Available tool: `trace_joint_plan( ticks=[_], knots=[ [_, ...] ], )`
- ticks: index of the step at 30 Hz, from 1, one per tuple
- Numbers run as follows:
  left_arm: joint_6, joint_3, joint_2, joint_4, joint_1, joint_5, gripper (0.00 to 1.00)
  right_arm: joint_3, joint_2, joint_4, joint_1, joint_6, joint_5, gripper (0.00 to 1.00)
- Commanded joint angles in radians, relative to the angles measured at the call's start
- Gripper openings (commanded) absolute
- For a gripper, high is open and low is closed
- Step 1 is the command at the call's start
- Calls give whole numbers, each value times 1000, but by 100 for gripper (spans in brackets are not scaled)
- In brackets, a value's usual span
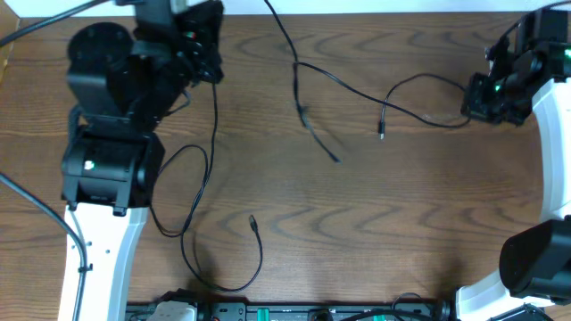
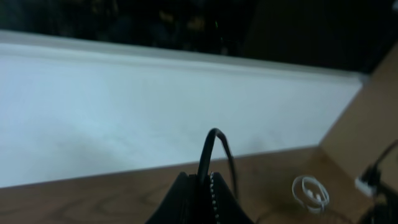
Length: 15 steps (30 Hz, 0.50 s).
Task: Untangle cables
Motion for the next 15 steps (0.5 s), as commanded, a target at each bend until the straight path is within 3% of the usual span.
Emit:
trace_joint_plan(
  ticks=[1,8,15],
  knots=[
    [-76,11,-25,37,37,-7,7,-80,0,5,-5,42,169,1],
    [-93,11,-39,130,45,-38,7,-254,0,52,-26,98,185,1],
    [-92,11,-63,253,45,-306,8,-422,1,109,-98,167,222,1]
  ],
)
